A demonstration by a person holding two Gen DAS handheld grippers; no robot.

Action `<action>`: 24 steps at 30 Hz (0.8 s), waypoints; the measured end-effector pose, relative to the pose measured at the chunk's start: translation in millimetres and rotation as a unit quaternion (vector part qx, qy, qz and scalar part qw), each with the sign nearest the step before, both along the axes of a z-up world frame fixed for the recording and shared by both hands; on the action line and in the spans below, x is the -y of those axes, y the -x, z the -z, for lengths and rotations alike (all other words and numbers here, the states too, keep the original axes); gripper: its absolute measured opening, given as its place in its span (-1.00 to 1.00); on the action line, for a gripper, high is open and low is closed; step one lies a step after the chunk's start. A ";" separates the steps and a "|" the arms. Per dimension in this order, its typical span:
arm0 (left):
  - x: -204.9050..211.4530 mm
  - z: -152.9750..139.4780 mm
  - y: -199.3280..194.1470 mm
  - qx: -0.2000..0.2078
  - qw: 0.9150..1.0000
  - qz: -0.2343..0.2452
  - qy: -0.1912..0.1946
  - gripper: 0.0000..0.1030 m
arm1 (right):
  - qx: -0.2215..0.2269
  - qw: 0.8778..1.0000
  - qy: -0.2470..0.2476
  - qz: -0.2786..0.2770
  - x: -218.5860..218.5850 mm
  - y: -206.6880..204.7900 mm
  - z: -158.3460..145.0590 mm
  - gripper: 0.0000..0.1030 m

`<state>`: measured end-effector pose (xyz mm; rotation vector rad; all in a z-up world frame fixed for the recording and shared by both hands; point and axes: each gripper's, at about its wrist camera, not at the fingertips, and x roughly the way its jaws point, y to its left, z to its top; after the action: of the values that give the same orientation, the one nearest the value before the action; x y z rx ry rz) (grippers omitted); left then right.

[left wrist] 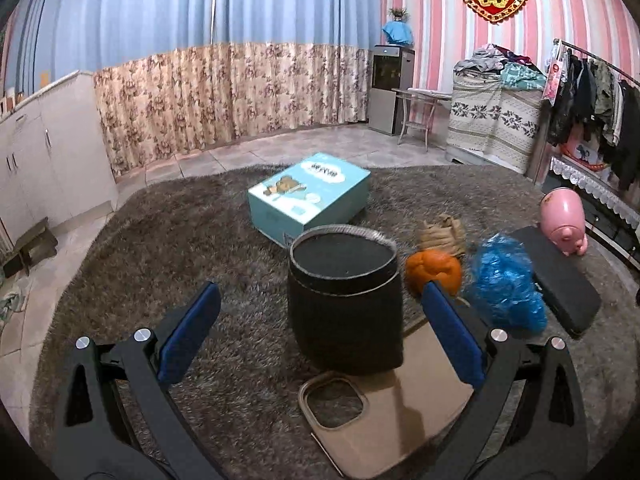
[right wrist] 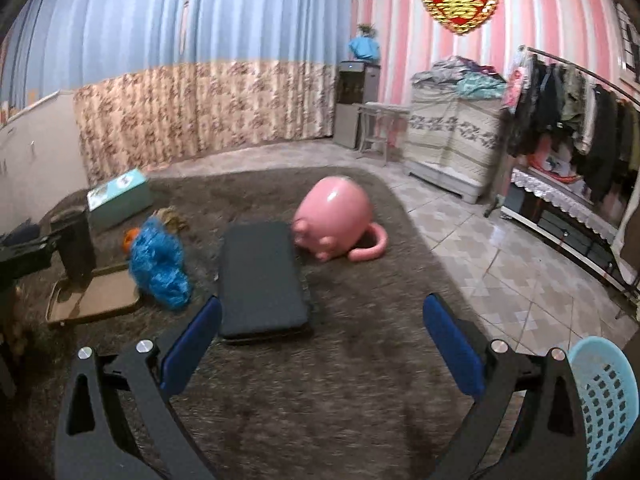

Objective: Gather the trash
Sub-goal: 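Move both tools back to the carpet toward the black bin and blue bag, then grasp the black cylindrical bin rim with the left tool while the right tool grasps the blue plastic bag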

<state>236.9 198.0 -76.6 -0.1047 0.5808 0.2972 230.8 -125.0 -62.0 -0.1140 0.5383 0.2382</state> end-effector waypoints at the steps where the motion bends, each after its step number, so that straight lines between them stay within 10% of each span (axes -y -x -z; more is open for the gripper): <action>1: -1.1 3.2 -2.0 -0.004 1.000 0.001 0.004 0.89 | -0.003 1.000 0.004 -0.003 -3.9 -1.9 1.5 0.91; 11: 0.4 14.3 -8.9 -0.016 0.999 0.035 0.021 0.28 | -0.030 0.999 0.001 -0.042 -53.9 -21.4 17.1 0.91; 24: -4.1 -1.5 21.3 -0.009 1.000 0.023 0.012 0.25 | -0.051 0.991 0.003 -0.120 -130.8 -40.2 25.6 0.89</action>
<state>215.6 202.2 -75.1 -0.1116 0.6041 0.2460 271.1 5.7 -87.7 -0.1735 0.6267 0.4789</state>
